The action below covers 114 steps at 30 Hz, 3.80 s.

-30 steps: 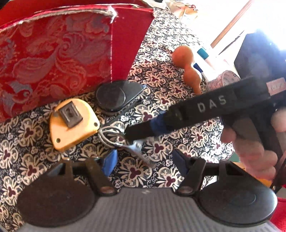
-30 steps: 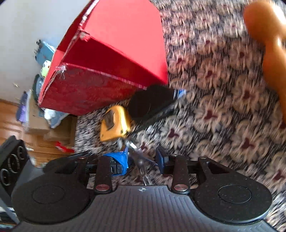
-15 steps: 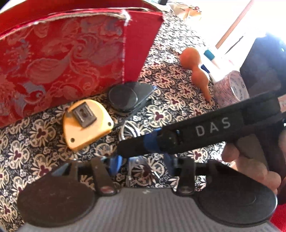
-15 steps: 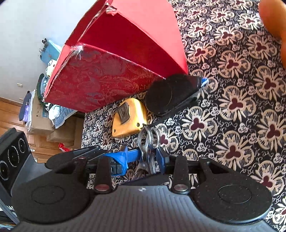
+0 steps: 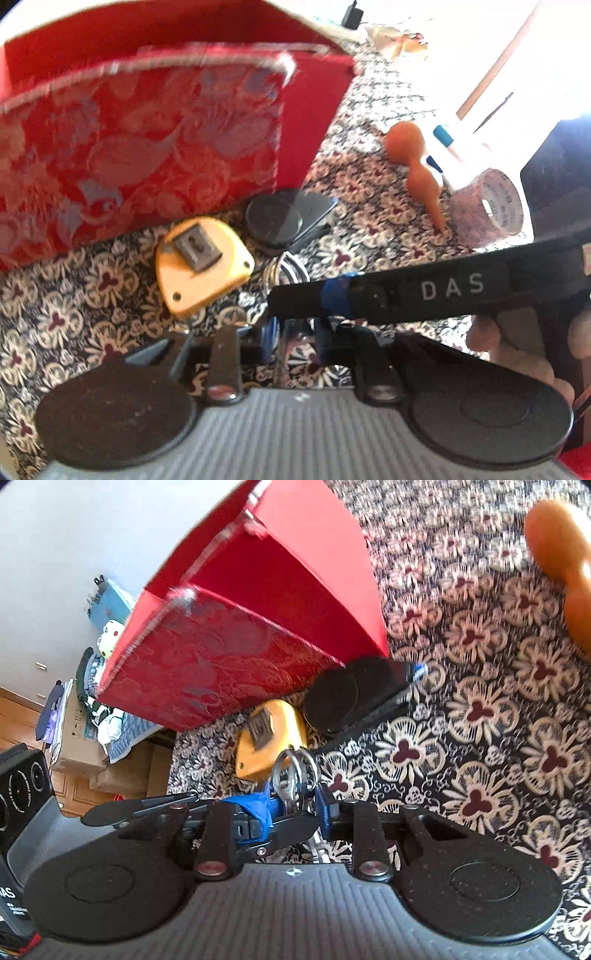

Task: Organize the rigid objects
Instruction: 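Carry the silver clip over the red box and lower it inside, then open the right gripper to release the clip into the box, then raise the open right gripper away from the clip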

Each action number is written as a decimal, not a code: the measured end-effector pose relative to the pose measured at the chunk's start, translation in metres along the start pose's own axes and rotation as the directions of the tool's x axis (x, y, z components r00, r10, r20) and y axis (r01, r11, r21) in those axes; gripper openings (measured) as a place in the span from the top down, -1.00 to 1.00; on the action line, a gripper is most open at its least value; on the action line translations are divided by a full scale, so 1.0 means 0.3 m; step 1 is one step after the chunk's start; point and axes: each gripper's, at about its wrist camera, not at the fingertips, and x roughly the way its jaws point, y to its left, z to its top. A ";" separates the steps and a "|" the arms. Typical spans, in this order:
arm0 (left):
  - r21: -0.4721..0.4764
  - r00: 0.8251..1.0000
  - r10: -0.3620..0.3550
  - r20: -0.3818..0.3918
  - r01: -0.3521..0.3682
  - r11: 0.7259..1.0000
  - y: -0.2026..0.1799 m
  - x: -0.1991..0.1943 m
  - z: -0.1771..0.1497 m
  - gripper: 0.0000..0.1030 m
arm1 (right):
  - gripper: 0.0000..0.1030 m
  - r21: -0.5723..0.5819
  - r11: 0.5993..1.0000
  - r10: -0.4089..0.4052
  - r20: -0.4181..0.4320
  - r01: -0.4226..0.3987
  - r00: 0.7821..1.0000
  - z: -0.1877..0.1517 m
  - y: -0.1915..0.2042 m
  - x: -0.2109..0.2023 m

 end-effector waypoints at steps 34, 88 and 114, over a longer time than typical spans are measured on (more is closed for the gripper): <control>0.123 0.974 0.094 0.206 -0.121 0.985 0.233 -0.148 0.576 0.82 | 0.88 -0.220 0.975 0.032 0.156 0.003 0.987 0.596 0.336 0.108; -0.095 0.921 0.382 0.070 -0.375 0.922 0.399 0.003 0.595 0.02 | 0.80 -0.174 0.972 -0.139 0.133 0.161 0.981 0.630 0.286 0.315; -0.096 0.865 0.497 0.073 -0.489 0.867 0.378 0.013 0.597 -0.13 | 0.77 -0.141 0.962 -0.211 0.168 0.235 0.963 0.635 0.279 0.316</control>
